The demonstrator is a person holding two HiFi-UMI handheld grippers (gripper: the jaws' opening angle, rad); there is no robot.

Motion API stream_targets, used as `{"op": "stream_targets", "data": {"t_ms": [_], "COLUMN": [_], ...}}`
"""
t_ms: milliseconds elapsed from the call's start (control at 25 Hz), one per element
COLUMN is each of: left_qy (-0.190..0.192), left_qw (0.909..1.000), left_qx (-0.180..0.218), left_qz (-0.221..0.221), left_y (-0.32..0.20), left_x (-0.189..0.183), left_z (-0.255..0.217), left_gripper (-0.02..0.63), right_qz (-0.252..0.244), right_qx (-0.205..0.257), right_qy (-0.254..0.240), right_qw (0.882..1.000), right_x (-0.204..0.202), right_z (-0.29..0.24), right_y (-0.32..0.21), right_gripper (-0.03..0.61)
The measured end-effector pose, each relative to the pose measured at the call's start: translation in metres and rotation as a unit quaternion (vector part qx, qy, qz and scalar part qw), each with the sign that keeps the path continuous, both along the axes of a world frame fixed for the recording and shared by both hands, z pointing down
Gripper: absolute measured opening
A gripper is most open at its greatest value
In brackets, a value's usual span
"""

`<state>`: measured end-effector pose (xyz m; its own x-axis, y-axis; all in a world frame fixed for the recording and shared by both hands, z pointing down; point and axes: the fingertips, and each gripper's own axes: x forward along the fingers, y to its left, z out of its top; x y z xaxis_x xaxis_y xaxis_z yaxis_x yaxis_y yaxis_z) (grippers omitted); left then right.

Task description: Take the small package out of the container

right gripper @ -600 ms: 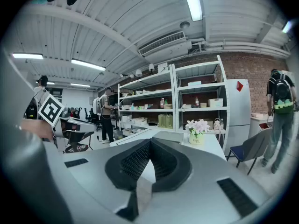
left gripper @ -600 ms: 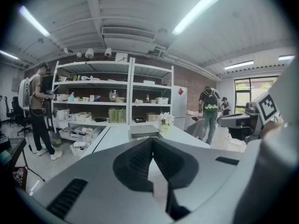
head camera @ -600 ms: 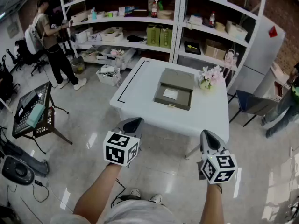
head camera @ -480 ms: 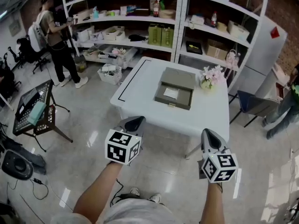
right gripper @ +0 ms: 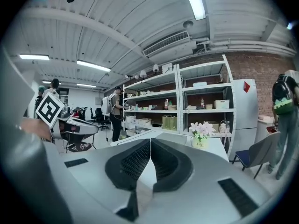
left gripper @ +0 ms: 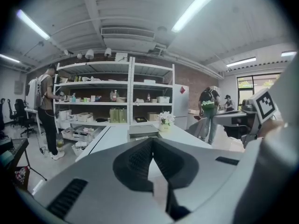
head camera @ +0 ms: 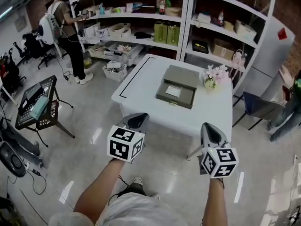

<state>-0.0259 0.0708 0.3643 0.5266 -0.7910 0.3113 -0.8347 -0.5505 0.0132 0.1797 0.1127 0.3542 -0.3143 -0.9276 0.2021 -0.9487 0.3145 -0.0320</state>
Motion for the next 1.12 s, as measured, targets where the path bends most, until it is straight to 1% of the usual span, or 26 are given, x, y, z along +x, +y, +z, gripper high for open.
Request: {"op": "stream_targets", "data": {"t_ms": [80, 240, 400, 640, 840, 1120], "left_qy": [-0.003, -0.004, -0.004, -0.004, -0.006, -0.009], "left_qw": [1.0, 1.0, 1.0, 0.9999, 0.9995, 0.9982], "left_qx": [0.001, 0.0, -0.002, -0.008, -0.019, -0.036], "left_qz": [-0.001, -0.004, 0.001, 0.013, 0.024, 0.047], "left_y": [-0.005, -0.021, -0.044, -0.096, -0.142, -0.202], "left_x": [0.002, 0.005, 0.007, 0.006, 0.004, 0.001], "left_z": [0.002, 0.005, 0.009, 0.015, 0.026, 0.034], "left_gripper": [0.002, 0.002, 0.002, 0.002, 0.002, 0.002], "right_qz": [-0.007, -0.012, -0.007, 0.005, 0.016, 0.036], "right_qx": [0.001, 0.0, -0.005, -0.014, -0.027, -0.049], "right_qy": [-0.002, 0.003, 0.0, 0.001, -0.004, 0.0], "right_qw": [1.0, 1.0, 1.0, 1.0, 1.0, 0.998], "right_x": [-0.002, -0.002, 0.001, -0.001, -0.004, -0.009], "right_z": [0.002, 0.005, 0.009, 0.016, 0.028, 0.037], "right_y": [-0.007, -0.024, -0.046, -0.091, -0.132, -0.183], "right_gripper": [0.011, 0.048, 0.052, 0.063, 0.087, 0.1]}}
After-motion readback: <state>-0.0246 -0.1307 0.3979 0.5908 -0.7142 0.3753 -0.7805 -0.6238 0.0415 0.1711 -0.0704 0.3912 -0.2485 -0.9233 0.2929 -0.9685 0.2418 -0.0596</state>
